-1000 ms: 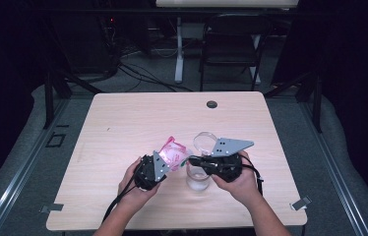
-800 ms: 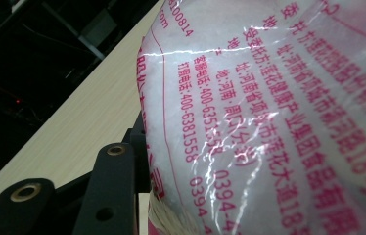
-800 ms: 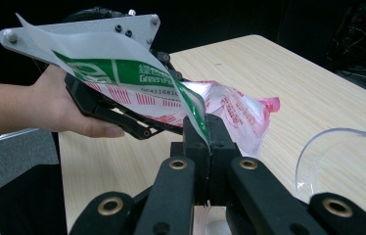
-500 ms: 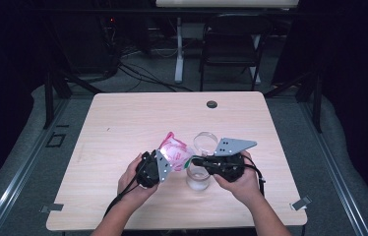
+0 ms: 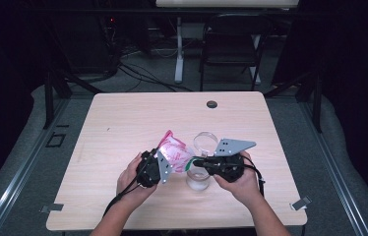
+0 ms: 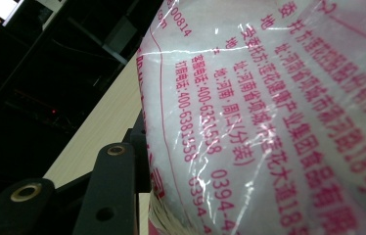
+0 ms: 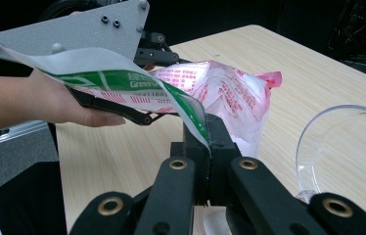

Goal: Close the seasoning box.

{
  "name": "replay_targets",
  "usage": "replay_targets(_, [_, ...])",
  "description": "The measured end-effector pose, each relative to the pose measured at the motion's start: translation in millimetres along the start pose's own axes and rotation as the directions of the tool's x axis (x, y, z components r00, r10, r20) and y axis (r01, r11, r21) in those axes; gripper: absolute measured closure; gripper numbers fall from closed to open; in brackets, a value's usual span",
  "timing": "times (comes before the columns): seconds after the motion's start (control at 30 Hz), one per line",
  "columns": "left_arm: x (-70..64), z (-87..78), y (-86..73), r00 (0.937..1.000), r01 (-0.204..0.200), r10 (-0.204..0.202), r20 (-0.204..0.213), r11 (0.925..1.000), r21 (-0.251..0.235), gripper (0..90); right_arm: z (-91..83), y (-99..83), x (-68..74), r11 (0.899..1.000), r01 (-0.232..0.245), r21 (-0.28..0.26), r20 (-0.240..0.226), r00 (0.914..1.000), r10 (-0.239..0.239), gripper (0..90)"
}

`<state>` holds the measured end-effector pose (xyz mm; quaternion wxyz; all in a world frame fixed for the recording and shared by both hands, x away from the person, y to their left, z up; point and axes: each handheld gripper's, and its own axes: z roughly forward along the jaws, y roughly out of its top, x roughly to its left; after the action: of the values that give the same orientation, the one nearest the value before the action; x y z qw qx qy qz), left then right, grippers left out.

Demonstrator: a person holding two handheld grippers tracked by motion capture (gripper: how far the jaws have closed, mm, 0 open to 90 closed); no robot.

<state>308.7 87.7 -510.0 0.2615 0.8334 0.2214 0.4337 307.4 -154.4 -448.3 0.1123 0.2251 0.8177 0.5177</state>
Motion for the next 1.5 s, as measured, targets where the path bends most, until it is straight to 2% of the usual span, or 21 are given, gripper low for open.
replay_targets(0.27, [-0.1,-1.2,0.3,0.9992,-0.033,0.033,-0.025,0.9995,0.000,58.3,0.9,-1.7,-0.2,1.000,0.002,0.007,0.000,1.0000,-0.002,90.0])
replay_targets(0.43, [1.7,-3.0,2.1,0.9966,-0.067,0.067,-0.048,0.9977,0.008,58.4,1.0,-2.2,-0.3,1.000,0.001,0.006,0.003,1.0000,-0.001,90.0])
replay_targets(0.67, [3.2,-4.0,3.6,0.9931,-0.093,0.093,-0.071,0.9957,0.003,58.4,1.1,-2.9,-0.7,1.000,-0.003,0.006,0.001,1.0000,0.003,90.0])
replay_targets(0.97, [4.4,-6.0,5.7,0.9841,-0.146,0.148,-0.099,0.9890,0.020,58.5,1.5,-4.8,-1.2,1.000,-0.005,0.012,0.005,1.0000,0.005,90.0])
replay_targets(1.03, [4.7,-6.8,6.4,0.9795,-0.165,0.167,-0.113,0.9860,0.026,58.5,1.6,-5.1,-1.4,1.000,-0.004,0.014,0.005,1.0000,0.004,90.0])
replay_targets(1.17, [5.5,-7.7,7.4,0.9745,-0.186,0.190,-0.120,0.9817,0.039,58.5,1.8,-6.3,-2.3,1.000,-0.009,0.015,0.002,1.0000,0.009,90.0])
replay_targets(1.4, [5.5,-7.8,8.7,0.9692,-0.205,0.209,-0.130,0.9777,0.044,58.6,2.2,-7.2,-2.8,1.000,-0.012,0.012,0.003,0.9999,0.012,90.0])
replay_targets(1.5, [6.0,-8.6,9.9,0.9646,-0.219,0.224,-0.139,0.9744,0.051,58.7,2.0,-7.5,-3.0,1.000,-0.013,0.011,0.008,0.9999,0.013,90.0])
